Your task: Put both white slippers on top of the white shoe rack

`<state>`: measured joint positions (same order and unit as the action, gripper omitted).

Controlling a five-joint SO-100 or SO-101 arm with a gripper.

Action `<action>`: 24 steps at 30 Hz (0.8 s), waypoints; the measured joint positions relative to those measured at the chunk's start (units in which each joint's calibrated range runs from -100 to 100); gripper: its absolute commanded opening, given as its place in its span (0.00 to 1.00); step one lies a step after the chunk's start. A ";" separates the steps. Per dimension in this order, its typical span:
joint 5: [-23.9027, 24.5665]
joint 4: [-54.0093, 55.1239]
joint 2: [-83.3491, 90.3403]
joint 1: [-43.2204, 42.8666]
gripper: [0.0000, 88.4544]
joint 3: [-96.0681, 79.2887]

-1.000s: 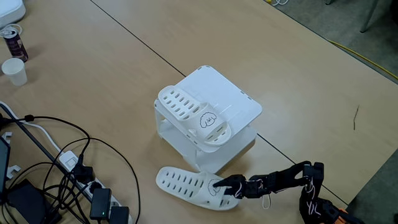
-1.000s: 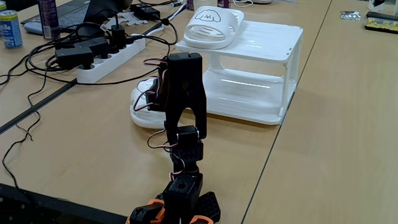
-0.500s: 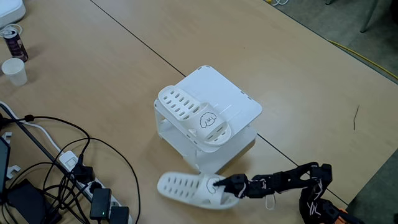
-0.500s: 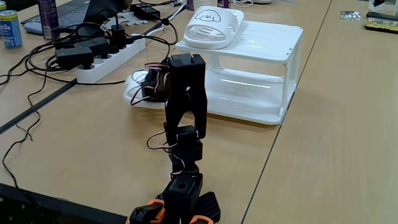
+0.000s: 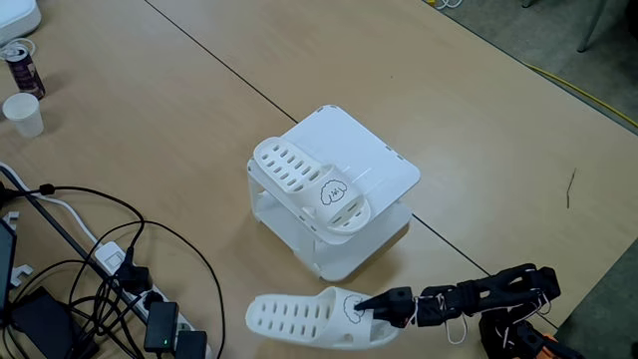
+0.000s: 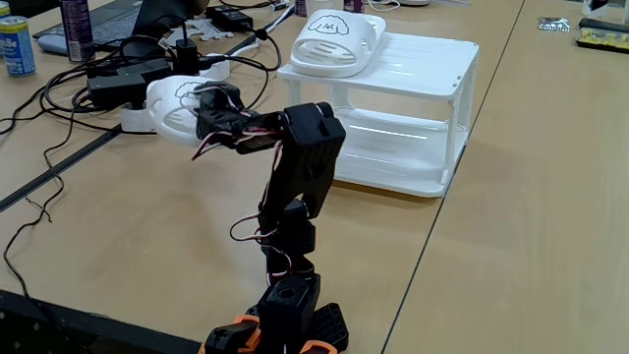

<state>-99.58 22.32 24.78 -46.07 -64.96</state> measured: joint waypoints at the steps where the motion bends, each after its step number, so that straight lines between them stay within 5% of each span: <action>1: 0.00 -1.29 0.82 0.00 0.01 0.36; 24: 0.00 -42.75 7.26 6.59 0.01 40.34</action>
<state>-99.58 -20.43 32.04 -39.48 -24.62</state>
